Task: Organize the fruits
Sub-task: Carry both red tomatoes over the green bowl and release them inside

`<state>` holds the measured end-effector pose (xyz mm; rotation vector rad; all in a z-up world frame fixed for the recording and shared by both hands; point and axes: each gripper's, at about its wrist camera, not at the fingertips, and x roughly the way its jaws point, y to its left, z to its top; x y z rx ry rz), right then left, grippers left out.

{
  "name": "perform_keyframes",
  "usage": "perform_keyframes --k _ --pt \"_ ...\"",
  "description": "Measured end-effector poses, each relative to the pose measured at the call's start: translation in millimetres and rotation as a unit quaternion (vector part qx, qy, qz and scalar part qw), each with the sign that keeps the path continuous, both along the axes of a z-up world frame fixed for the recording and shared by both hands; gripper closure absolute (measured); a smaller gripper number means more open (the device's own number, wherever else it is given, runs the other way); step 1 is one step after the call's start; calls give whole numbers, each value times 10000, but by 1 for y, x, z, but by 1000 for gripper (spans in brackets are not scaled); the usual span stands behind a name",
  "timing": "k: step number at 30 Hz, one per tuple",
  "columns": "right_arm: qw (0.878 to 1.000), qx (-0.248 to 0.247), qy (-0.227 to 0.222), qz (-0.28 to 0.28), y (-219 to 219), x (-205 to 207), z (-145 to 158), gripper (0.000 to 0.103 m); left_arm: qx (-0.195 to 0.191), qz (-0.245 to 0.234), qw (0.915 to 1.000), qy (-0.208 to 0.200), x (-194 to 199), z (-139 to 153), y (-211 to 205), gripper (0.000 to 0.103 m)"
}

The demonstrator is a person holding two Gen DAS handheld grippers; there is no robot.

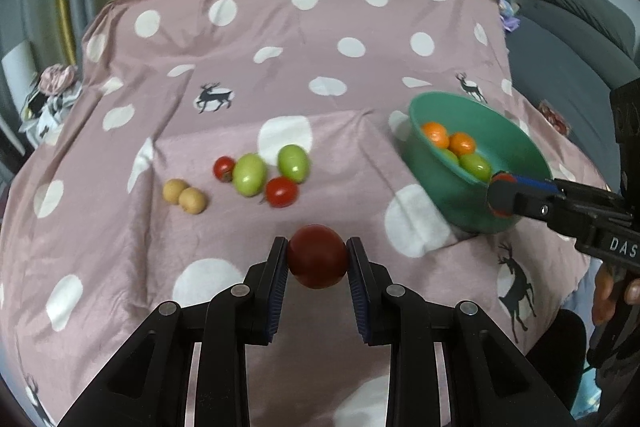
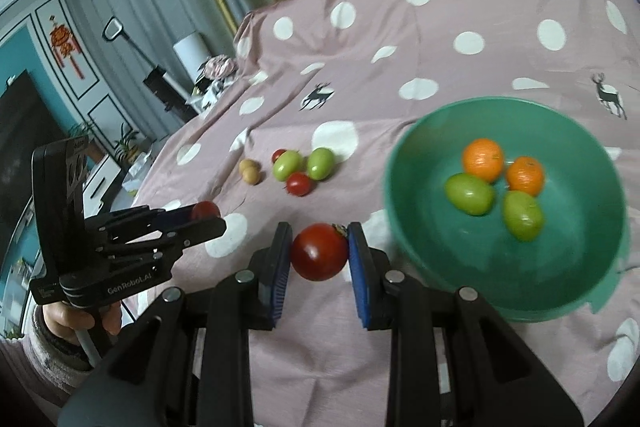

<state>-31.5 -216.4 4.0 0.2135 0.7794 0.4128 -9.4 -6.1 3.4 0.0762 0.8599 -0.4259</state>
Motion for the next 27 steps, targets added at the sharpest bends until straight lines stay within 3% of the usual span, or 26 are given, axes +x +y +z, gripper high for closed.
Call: perform_keyframes --k 14,27 --pt "9970 64 -190 -749 -59 -11 3 75 -53 -542 9985 -97 19 14 -59 73" --pt "9926 -88 -200 -1191 -95 -13 -8 74 76 -1289 9916 -120 42 13 -141 73"
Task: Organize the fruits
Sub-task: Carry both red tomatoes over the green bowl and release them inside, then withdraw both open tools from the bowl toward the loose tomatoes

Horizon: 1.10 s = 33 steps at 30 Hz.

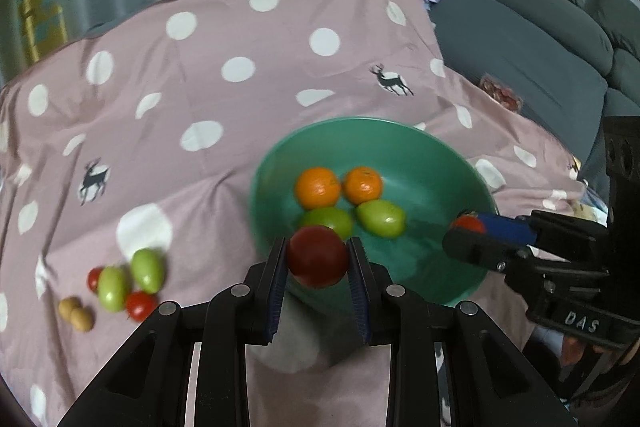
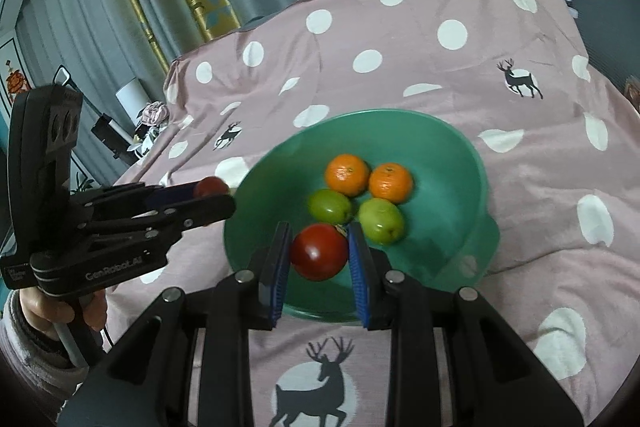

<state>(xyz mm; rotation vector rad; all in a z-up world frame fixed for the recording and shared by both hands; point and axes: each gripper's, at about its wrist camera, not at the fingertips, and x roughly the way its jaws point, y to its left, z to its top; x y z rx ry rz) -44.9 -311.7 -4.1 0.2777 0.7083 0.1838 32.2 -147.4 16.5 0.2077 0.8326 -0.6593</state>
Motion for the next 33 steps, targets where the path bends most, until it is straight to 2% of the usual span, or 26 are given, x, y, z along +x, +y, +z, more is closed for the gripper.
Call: perform_keyframes --k 10,13,16,17,18,20,26,29,33 --pt "9999 10 115 -60 -5 4 -9 72 313 -68 9994 88 6 -21 -21 73" --pt "9998 106 140 -94 -8 3 -10 66 307 -19 9995 94 7 -20 -18 73" --pt "9997 189 114 -144 -11 1 -9 63 152 62 9998 114 7 -15 -9 61" --pt "9996 205 110 -158 -11 0 -8 62 75 80 9999 122 7 -13 -6 54" --pt "9996 216 107 -174 -11 -1 -7 62 33 154 9998 94 5 -9 0 43" --pt "9995 231 89 -191 -12 -2 -5 62 0 276 9996 8 4 -5 9 35" --pt "9996 249 -4 -119 -5 -7 2 60 -305 910 9953 98 3 3 67 35" --pt "9997 223 -35 -32 0 -9 6 60 -296 1342 9904 132 0 0 103 35" --pt "9998 185 -57 97 8 -11 11 58 -150 2001 9793 251 -7 -15 158 35"
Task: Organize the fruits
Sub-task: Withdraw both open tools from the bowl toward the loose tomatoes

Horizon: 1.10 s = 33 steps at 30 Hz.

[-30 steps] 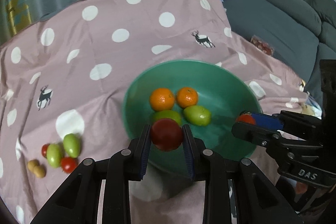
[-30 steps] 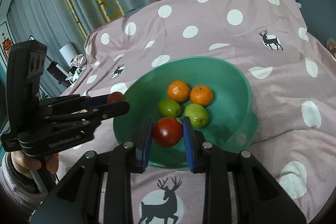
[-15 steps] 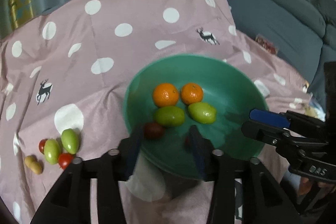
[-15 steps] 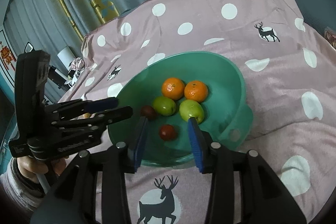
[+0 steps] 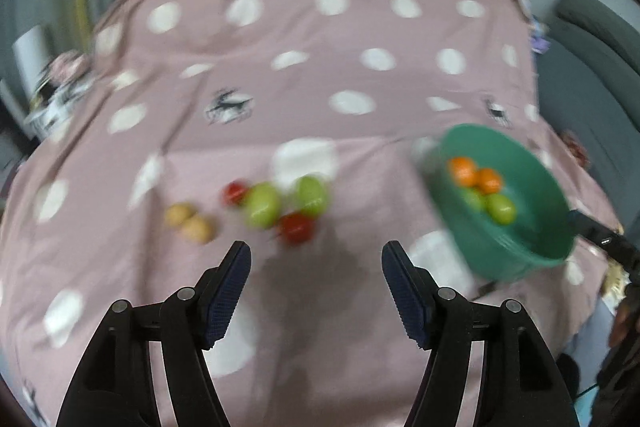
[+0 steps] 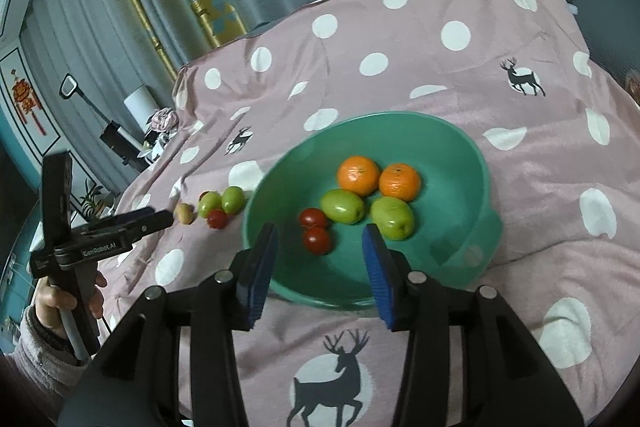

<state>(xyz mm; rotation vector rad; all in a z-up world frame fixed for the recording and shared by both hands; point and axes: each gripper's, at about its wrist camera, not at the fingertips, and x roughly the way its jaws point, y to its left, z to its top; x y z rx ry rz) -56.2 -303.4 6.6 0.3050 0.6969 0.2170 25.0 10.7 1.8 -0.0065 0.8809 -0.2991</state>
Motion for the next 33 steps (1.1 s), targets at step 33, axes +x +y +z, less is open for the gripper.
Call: perform_keyframes --k 33 --pt "9771 -710 880 1800 170 73 -36 58 191 30 9998 52 42 -25 71 35"
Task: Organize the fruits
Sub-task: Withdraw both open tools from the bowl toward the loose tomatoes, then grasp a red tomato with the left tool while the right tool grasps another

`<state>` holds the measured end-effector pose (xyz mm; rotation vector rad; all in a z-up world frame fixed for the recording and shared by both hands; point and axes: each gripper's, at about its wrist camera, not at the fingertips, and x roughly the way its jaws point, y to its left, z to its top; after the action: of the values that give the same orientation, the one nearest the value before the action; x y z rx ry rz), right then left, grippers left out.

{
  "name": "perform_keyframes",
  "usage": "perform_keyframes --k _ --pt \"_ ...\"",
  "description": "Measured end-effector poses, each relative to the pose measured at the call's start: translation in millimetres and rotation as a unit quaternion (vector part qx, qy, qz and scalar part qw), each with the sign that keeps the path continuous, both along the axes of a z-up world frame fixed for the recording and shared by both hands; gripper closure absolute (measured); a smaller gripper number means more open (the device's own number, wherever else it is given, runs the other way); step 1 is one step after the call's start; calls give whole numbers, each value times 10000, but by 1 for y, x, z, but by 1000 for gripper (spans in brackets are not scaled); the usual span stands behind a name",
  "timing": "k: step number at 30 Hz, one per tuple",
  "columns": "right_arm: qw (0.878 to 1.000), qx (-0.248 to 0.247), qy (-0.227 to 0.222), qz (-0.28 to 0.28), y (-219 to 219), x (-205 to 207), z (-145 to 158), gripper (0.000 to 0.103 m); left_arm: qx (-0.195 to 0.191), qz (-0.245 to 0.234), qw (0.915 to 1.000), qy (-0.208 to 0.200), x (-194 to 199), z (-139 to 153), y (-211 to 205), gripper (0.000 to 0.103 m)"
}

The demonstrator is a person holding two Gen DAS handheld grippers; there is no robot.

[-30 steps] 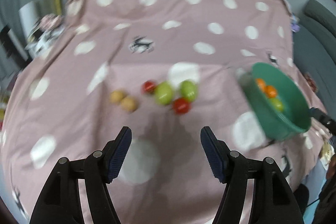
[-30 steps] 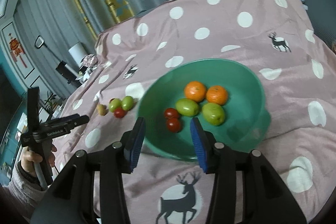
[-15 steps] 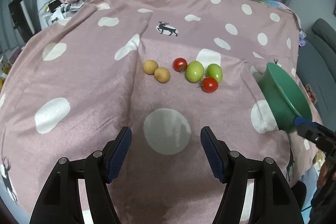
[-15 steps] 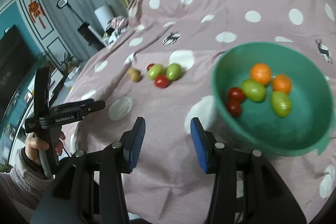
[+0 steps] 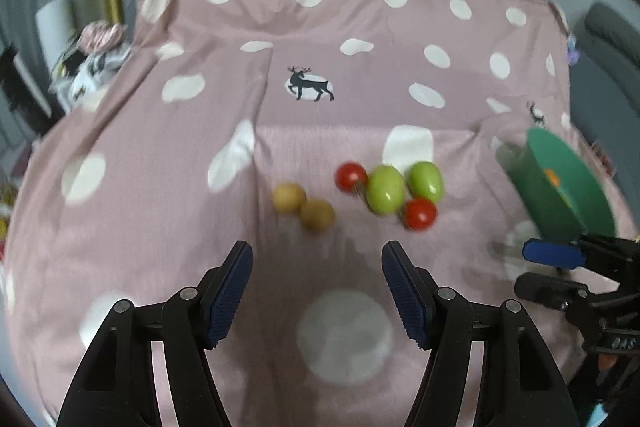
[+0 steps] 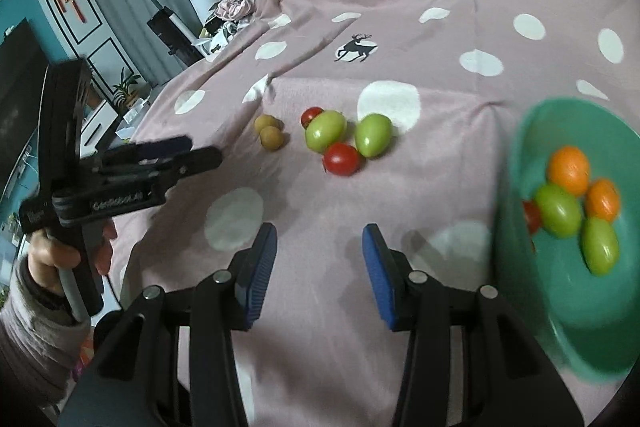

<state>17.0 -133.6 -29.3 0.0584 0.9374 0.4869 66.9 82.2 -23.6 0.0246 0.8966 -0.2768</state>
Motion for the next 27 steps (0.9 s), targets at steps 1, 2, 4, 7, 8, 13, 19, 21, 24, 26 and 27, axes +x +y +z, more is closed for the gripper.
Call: perform_keyframes --k 1,2,4,7,8,13,19,21,24,26,27 --pt "10000 -41 16 -14 4 7 -1 58 114 -66 9999 -16 6 0 -3 35" --pt "10000 -68 38 -17 6 11 -3 58 193 -134 9997 -13 12 -1 -6 35" --pt "9999 -124 80 -17 11 21 -6 58 337 -337 9989 30 27 -4 -13 35" --pt "9997 -169 162 -16 15 35 -12 59 652 -545 9963 108 47 -13 -22 36" --pt "9997 -152 192 -9 15 38 -13 59 712 -596 9956 149 51 -15 -24 38" --pt "9994 -205 284 12 19 52 -21 59 1007 -920 9896 447 73 -33 -37 39" --pt "9990 -243 387 4 20 63 -29 59 967 -1191 9866 547 84 -41 -49 41" --pt "9988 -249 413 32 23 66 -31 59 946 -1275 9855 606 88 -43 -53 45" --pt "9987 -291 406 69 28 72 -33 59 939 -1326 9849 601 91 -44 -57 46" --pt "9987 -303 397 74 30 76 -33 59 819 -1359 9854 612 94 -43 -58 46" --pt "9987 -307 399 67 30 77 -33 59 770 -1374 9856 616 95 -43 -58 46"
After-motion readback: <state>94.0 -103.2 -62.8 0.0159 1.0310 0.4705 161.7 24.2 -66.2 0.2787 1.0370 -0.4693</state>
